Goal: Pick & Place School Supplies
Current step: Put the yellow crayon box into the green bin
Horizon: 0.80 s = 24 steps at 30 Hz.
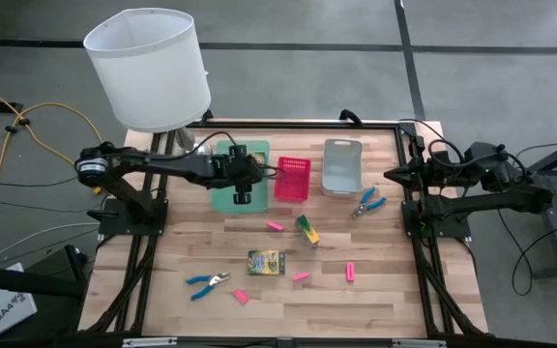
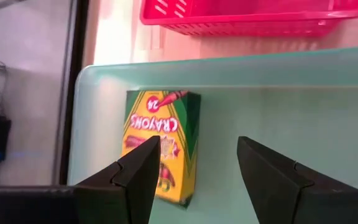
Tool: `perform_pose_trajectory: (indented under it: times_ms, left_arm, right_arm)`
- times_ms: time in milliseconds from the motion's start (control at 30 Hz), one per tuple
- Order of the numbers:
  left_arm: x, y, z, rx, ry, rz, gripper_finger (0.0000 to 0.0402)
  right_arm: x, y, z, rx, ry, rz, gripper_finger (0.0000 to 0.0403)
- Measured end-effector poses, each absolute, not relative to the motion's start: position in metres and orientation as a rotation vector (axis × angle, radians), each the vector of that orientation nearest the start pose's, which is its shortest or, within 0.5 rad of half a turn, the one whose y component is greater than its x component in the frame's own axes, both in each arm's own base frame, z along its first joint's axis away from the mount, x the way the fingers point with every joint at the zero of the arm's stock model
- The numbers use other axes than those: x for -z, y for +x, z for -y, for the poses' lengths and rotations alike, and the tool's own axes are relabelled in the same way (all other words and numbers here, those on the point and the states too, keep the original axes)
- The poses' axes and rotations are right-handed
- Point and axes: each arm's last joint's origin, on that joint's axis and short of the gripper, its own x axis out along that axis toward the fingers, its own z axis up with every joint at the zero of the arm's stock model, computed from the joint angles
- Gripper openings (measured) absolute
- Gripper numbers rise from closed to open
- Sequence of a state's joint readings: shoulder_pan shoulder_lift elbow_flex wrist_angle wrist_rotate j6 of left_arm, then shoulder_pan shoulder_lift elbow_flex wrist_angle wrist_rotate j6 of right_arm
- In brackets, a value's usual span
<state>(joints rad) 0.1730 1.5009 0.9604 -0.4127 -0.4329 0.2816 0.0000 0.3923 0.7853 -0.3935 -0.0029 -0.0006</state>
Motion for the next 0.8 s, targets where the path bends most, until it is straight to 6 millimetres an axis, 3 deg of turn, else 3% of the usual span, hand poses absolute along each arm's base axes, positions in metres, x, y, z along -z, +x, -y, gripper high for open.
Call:
perform_pose_trajectory:
  times_ms: [367,800]
  left_arm:
    - [-0.247,0.268,-0.028,-0.332,0.199,-0.941,0.0205]
    - [-0.249,0.263,0.001,-0.216,0.062,-0.942,0.0205]
  right_arm:
    - [-0.354,0.076,0.0,-0.003,-0.001,-0.001,0.0002]
    - [-0.354,0.076,0.0,-0.002,-0.001,0.0,0.0002]
